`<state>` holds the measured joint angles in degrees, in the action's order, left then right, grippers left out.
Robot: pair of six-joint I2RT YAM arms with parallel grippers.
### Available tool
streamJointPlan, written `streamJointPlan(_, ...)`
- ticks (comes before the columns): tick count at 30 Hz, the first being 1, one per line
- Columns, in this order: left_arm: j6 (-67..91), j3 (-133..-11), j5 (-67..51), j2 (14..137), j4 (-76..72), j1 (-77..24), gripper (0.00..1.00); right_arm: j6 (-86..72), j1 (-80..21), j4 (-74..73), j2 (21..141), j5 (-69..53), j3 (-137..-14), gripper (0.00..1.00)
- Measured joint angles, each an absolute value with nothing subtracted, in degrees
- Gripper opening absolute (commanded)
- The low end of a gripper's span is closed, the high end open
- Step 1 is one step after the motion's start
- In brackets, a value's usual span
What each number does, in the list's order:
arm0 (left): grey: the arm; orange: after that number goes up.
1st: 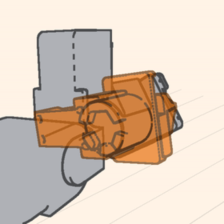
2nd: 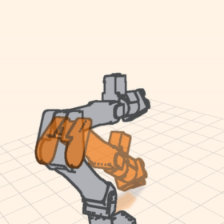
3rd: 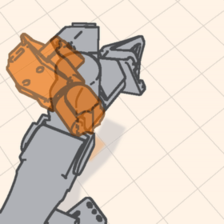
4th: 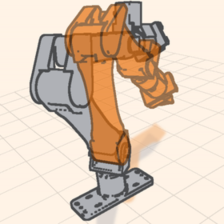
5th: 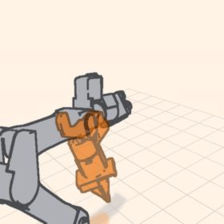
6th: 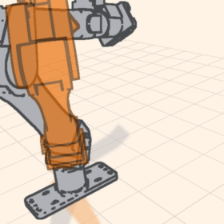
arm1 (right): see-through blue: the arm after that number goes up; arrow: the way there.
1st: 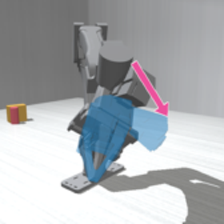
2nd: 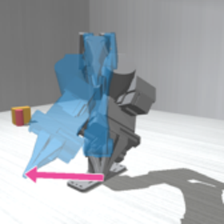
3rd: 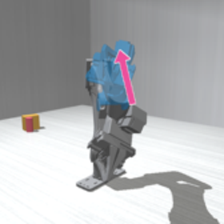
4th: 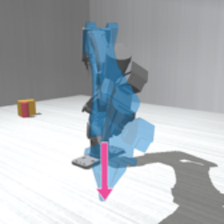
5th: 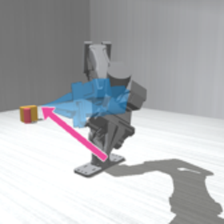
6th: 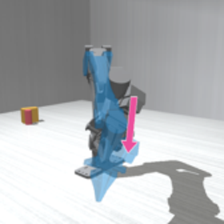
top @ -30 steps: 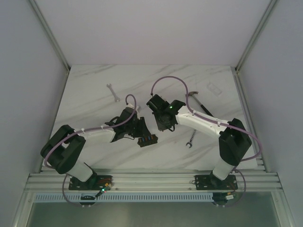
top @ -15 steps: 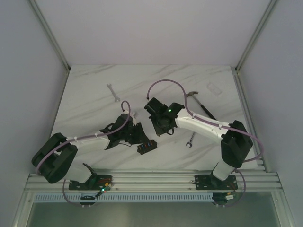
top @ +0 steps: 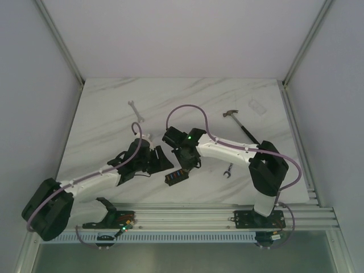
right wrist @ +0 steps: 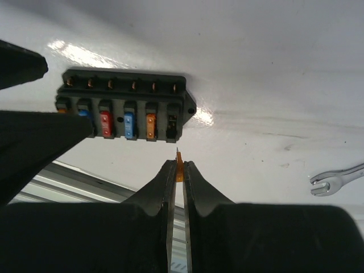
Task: Snap on the fuse box
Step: Install the fuse at the fuse box base.
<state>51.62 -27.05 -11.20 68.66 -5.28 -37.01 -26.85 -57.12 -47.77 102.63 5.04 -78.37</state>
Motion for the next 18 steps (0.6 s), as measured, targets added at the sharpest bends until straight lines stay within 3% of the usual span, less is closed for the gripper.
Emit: streamJointPlan(18, 55.7, -21.9, -9.6, 60.6, 1.3, -36.8, 0.66, -27.4, -58.5, -49.9, 108.2, 7.8, -84.7, 0.0)
